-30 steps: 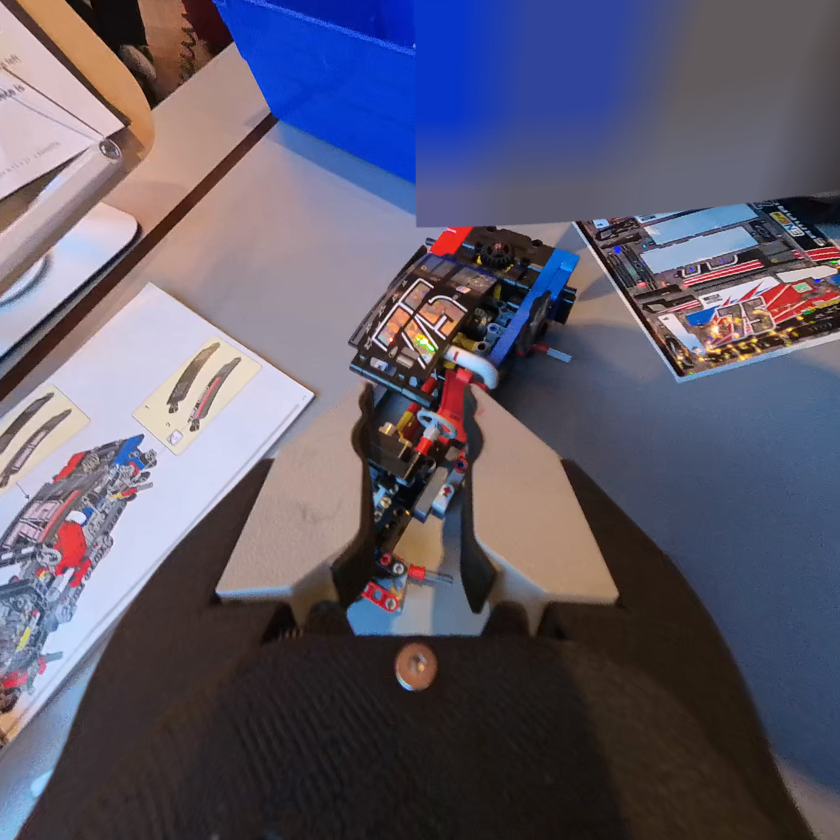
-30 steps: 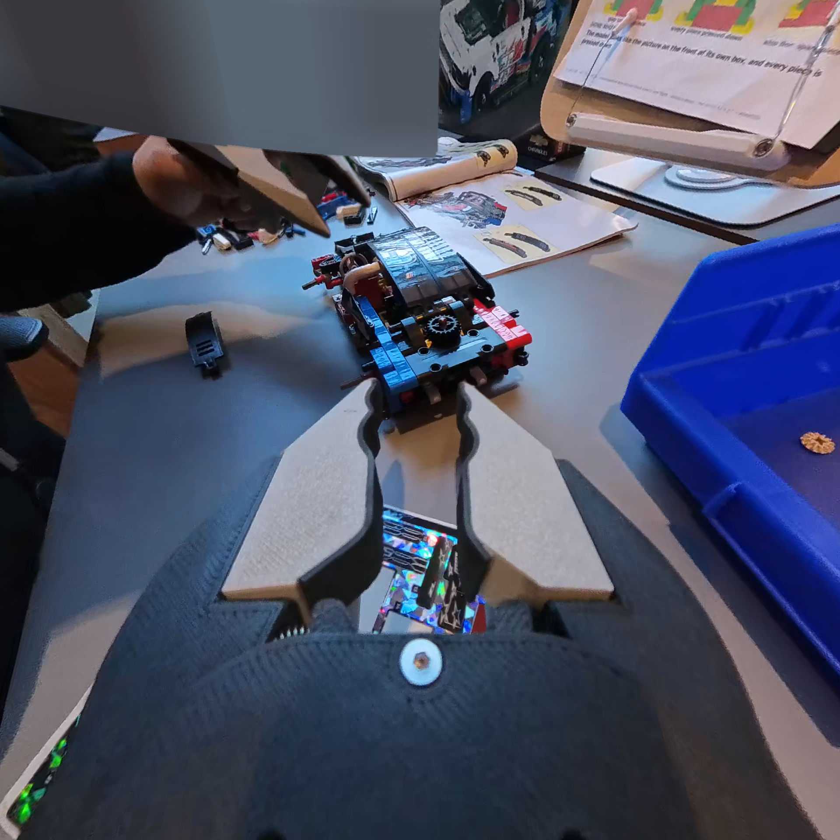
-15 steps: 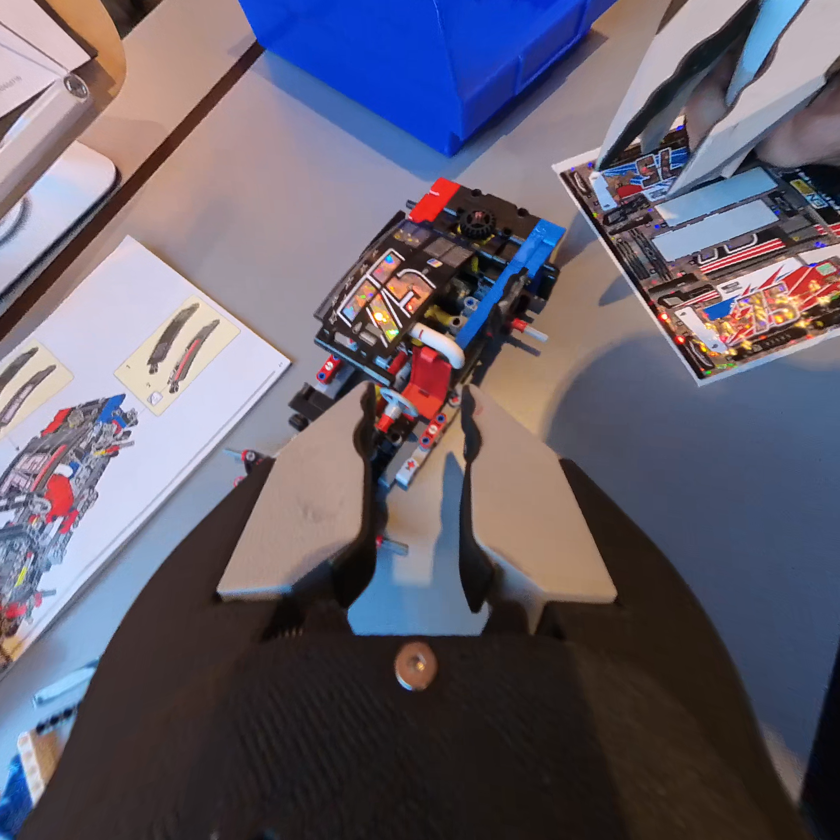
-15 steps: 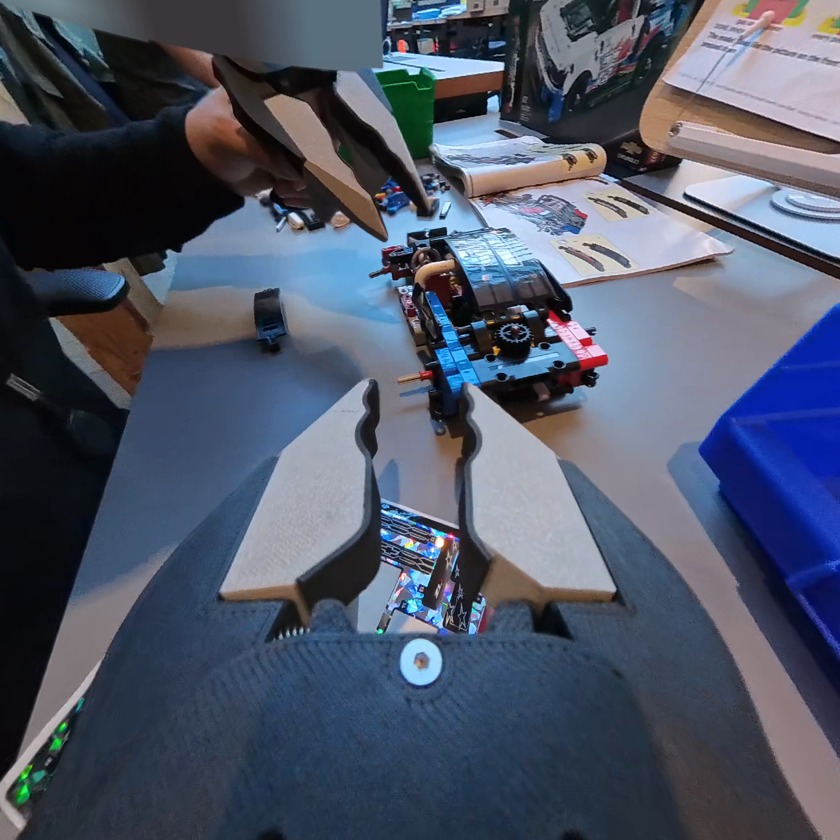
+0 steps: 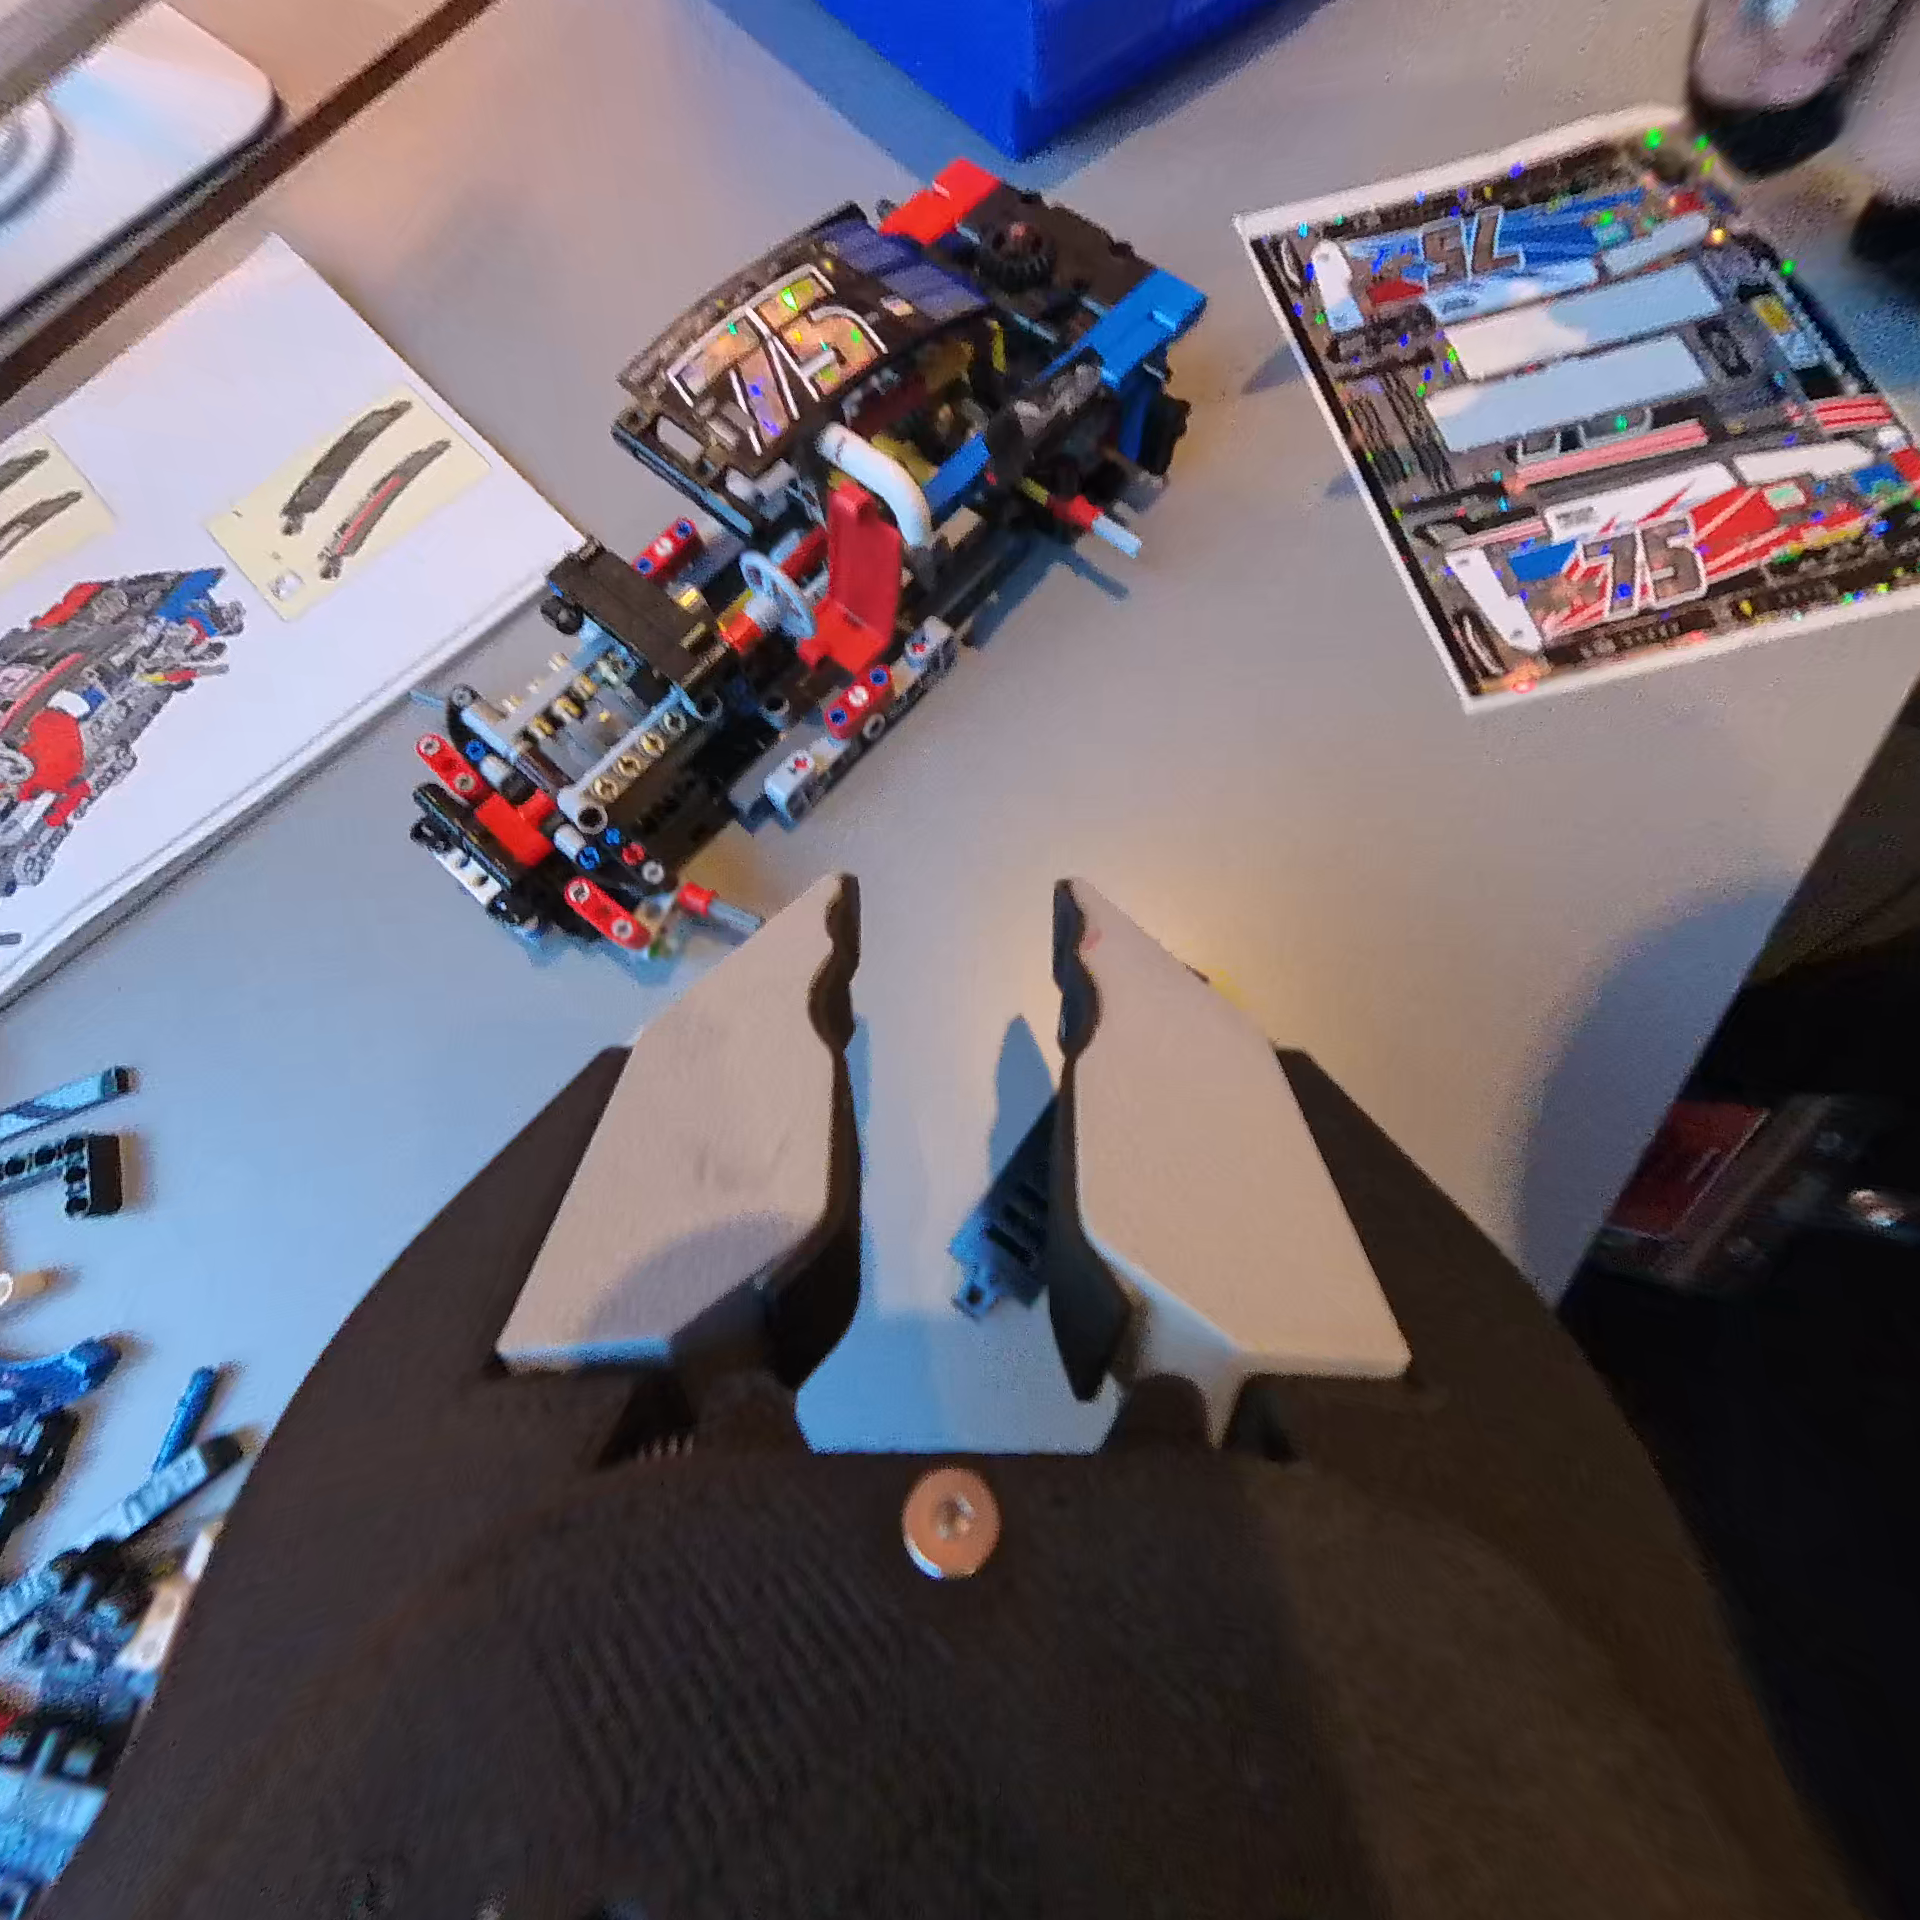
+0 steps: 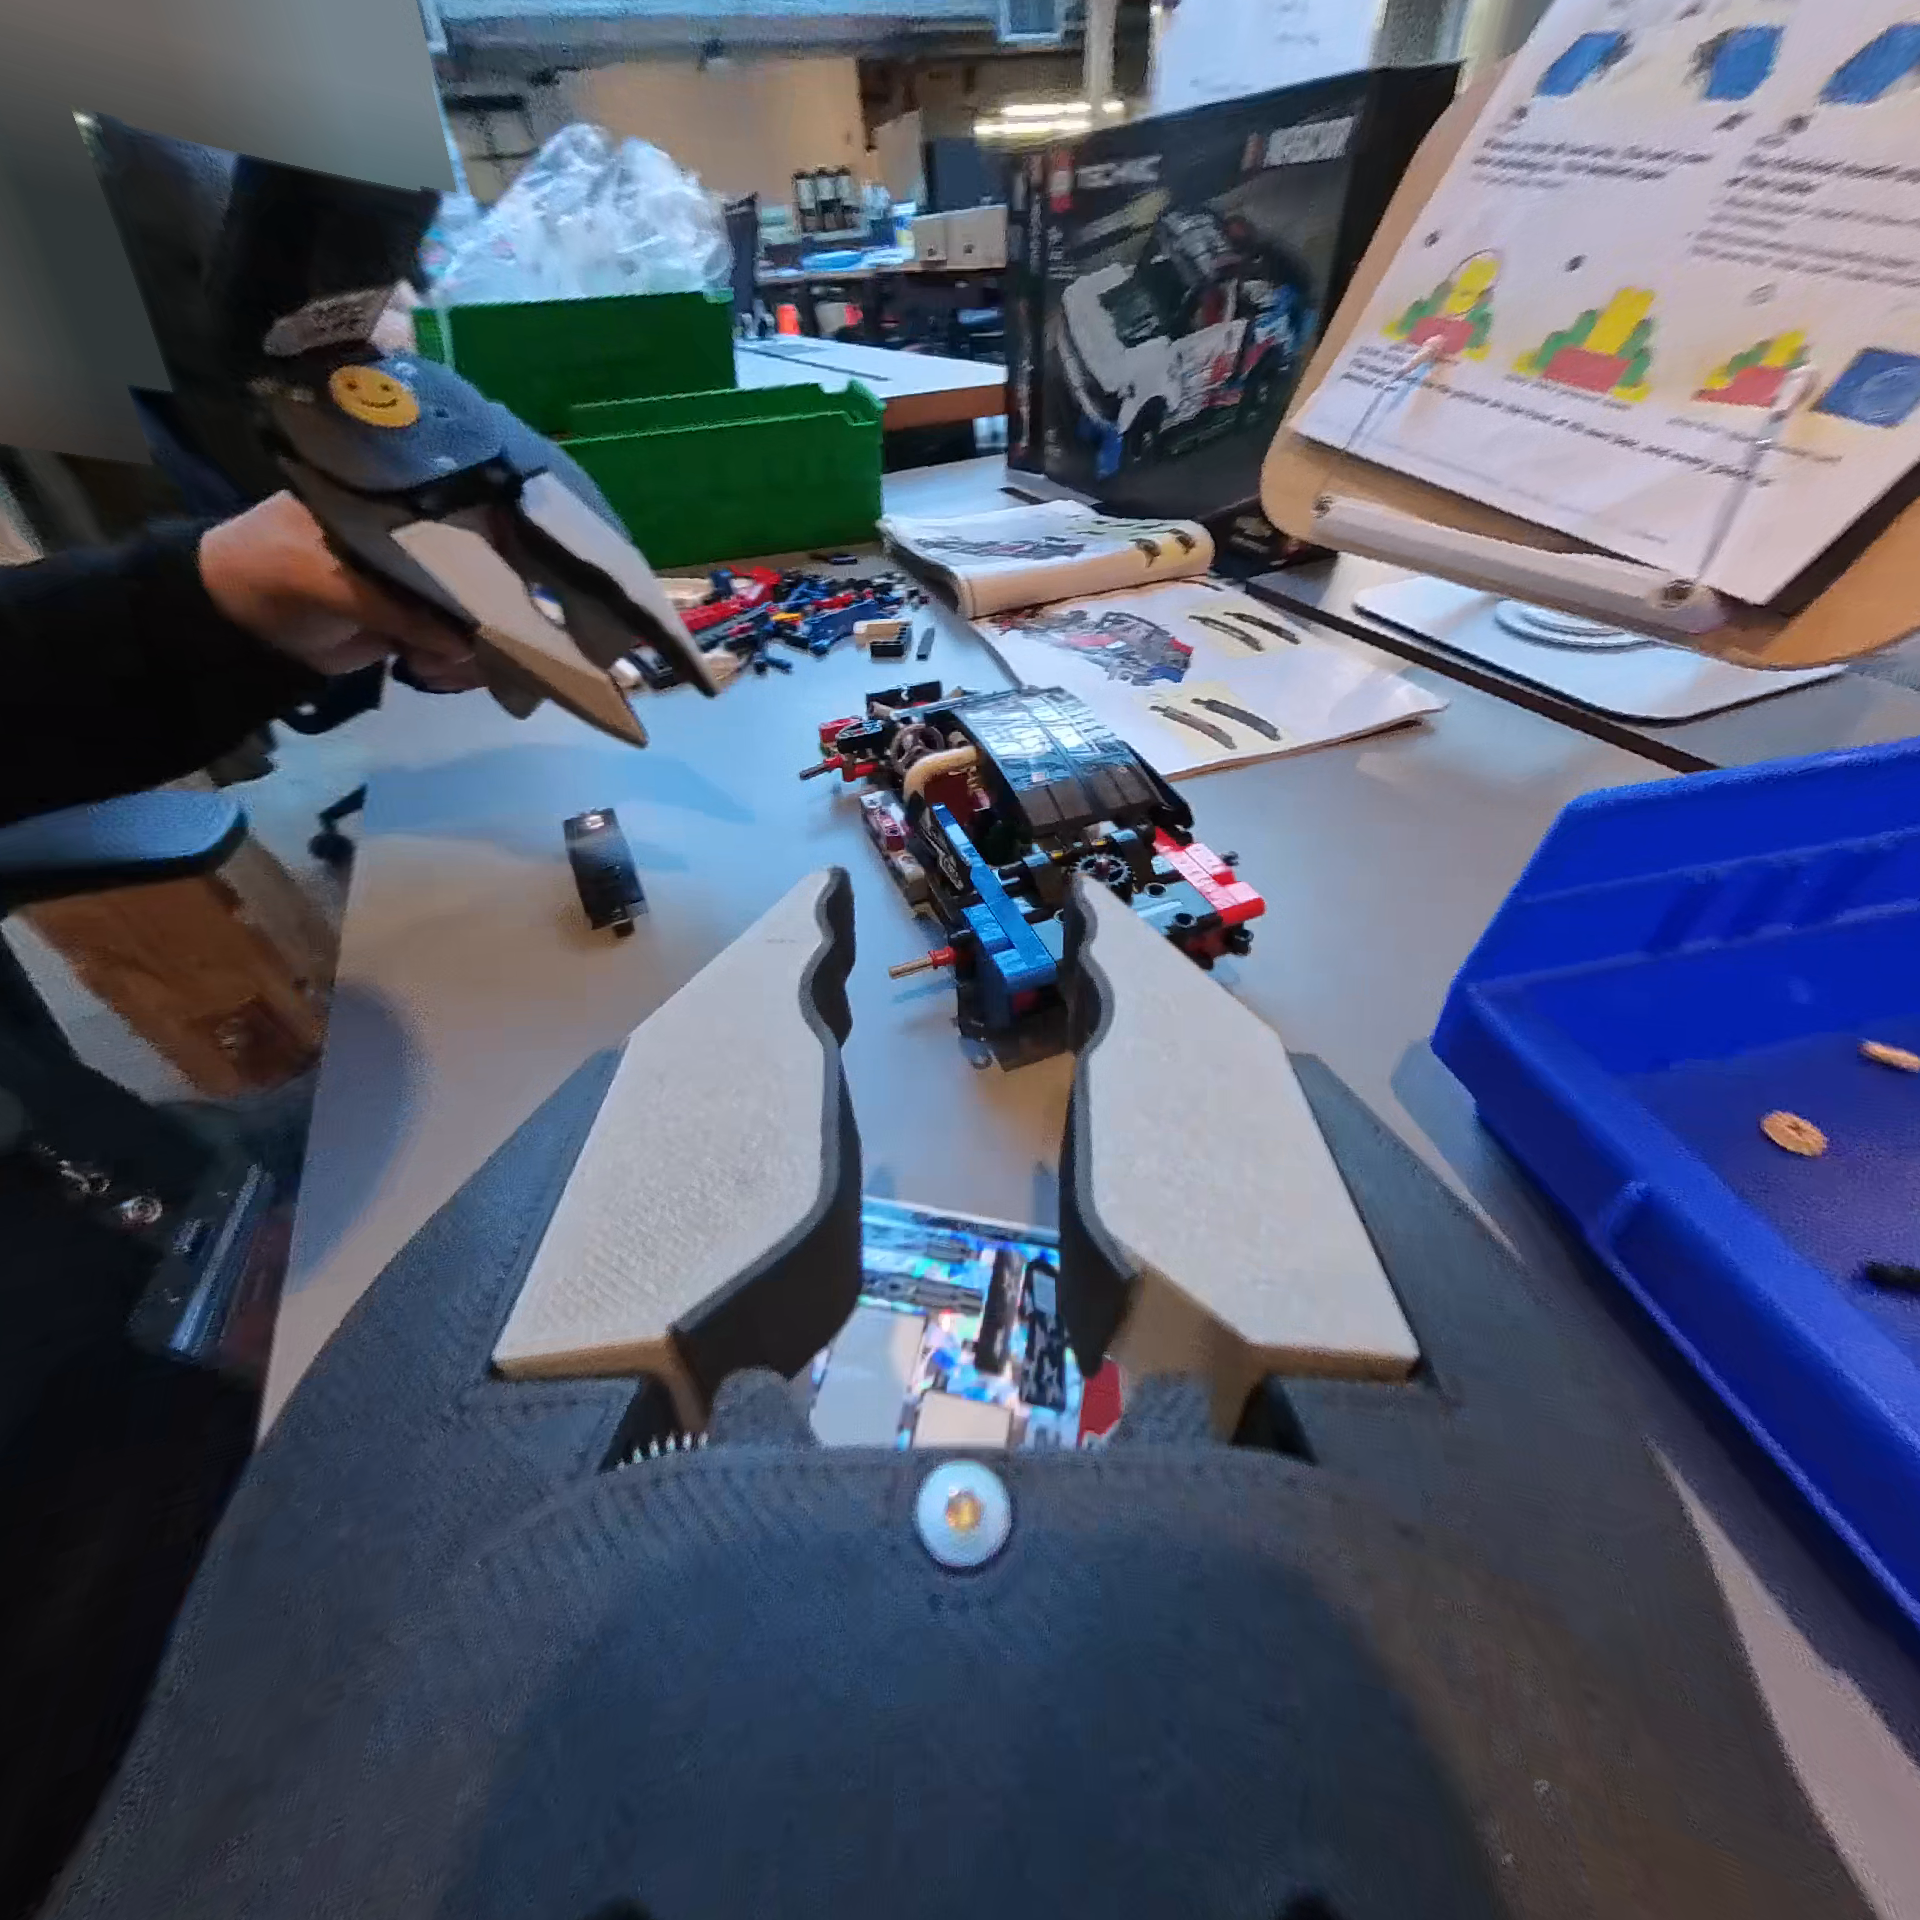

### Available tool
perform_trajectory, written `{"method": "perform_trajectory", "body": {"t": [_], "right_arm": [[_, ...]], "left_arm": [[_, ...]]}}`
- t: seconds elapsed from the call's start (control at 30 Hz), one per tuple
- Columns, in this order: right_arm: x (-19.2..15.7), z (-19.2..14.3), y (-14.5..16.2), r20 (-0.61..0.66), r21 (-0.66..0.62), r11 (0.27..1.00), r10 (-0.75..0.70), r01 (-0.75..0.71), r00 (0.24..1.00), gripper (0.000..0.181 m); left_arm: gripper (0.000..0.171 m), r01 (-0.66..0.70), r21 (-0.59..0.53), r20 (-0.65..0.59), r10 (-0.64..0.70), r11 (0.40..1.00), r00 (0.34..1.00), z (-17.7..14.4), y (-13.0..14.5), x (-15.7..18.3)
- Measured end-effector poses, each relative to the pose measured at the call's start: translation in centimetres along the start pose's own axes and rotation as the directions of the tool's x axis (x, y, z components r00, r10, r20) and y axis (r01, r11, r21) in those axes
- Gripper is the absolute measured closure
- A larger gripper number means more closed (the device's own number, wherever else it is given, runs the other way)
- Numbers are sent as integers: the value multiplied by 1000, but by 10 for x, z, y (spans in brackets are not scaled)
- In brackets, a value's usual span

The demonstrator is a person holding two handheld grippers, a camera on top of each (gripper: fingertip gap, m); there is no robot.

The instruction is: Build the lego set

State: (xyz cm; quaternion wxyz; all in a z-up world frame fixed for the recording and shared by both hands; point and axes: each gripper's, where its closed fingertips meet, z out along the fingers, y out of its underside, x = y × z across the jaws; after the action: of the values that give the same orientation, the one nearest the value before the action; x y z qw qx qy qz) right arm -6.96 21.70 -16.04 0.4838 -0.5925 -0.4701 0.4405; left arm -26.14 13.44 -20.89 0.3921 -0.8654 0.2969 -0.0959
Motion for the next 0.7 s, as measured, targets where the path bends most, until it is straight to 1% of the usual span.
{"method": "perform_trajectory", "body": {"t": [0.1,0.2,0.3,0.37,0.4,0.53,0.6,0.67,0.7], "right_arm": [[-9,-19,8,-85,-54,998,14,-18,996,144],[-24,-35,24,-113,-103,994,23,-35,993,142],[-26,-45,44,-160,-156,986,37,-62,986,138],[-28,-49,56,-183,-202,975,53,-91,982,130],[-30,-50,60,-192,-219,970,61,-103,979,125],[-36,-55,75,-226,-296,945,72,-139,971,116],[-38,-60,85,-257,-355,920,74,-165,964,109],[-43,-67,94,-285,-405,895,73,-189,956,107],[-46,-70,99,-301,-434,880,60,-193,952,106]], "left_arm": [[137,-13,-18,4,13,1000,1000,-7,12,11],[138,-19,-4,22,19,1000,1000,-11,21,19],[139,7,3,60,-8,1000,998,-11,34,14],[137,39,-8,56,-38,999,998,-14,42,13],[137,47,-1,66,-47,999,997,-17,44,11],[138,57,56,141,-65,997,988,-31,53,-7],[134,70,35,146,-74,997,986,-31,66,-13],[129,90,-1,132,-90,996,987,-33,77,-12],[129,85,-3,128,-84,996,988,-35,79,-10]]}}
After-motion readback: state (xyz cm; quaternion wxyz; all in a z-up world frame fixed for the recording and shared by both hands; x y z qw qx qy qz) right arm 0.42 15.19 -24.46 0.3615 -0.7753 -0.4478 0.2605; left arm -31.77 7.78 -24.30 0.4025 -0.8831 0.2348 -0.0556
